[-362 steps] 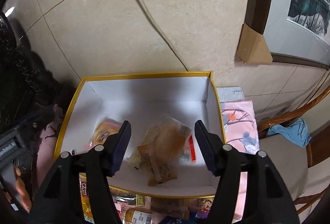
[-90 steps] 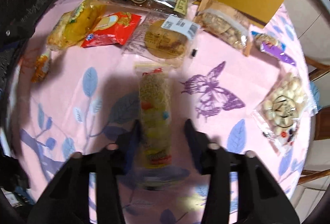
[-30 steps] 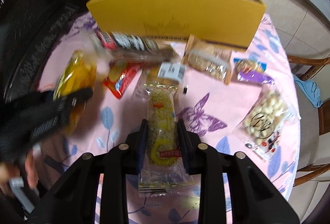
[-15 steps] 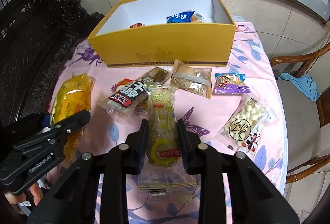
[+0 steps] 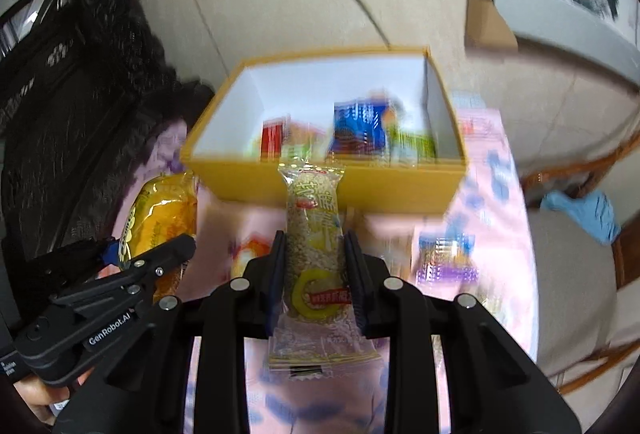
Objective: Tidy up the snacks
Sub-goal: 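Carry both packs into the yellow box and open both tools, then grasp the clear white-candy bag with right tool while left tool grasps the duck-neck pack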
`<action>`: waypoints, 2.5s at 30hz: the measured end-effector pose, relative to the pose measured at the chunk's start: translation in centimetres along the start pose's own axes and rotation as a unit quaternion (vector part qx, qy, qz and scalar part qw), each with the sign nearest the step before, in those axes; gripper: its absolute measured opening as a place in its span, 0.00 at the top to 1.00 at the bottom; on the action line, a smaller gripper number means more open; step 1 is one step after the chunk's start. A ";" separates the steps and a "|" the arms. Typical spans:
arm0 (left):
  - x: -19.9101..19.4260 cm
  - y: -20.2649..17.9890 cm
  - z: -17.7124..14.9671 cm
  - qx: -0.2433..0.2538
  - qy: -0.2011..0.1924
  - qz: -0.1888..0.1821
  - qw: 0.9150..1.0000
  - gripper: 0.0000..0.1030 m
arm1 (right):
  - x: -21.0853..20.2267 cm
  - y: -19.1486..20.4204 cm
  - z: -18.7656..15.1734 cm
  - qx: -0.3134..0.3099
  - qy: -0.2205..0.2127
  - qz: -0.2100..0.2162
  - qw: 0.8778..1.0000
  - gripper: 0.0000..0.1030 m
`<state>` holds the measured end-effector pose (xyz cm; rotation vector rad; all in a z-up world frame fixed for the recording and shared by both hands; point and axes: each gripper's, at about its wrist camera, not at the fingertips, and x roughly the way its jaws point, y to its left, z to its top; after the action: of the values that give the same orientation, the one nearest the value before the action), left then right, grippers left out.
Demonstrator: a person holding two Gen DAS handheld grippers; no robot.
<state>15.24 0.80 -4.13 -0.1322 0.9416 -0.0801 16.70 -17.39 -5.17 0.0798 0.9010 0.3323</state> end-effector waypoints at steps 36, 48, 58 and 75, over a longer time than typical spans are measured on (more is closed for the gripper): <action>3.1 3.1 -1.9 -0.057 0.052 -0.003 0.997 0.10 | 1.9 -12.7 -10.7 0.160 0.095 -0.089 0.979 0.40; 1.2 3.2 -6.5 -0.043 0.078 0.014 0.996 0.10 | 4.5 -13.6 -13.8 0.200 0.088 -0.099 0.971 0.40; 1.0 1.5 -6.4 -0.024 0.079 0.008 0.997 0.10 | 7.8 -14.5 -13.2 0.229 0.091 -0.090 0.965 0.35; 7.0 -3.2 -3.2 0.040 0.117 0.002 0.992 0.10 | 7.8 -4.1 -14.5 0.047 0.123 -0.050 0.990 0.64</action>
<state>16.76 -3.49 -11.12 -0.0462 1.1715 -0.1311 10.93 -19.85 -20.92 0.0807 1.1619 0.2094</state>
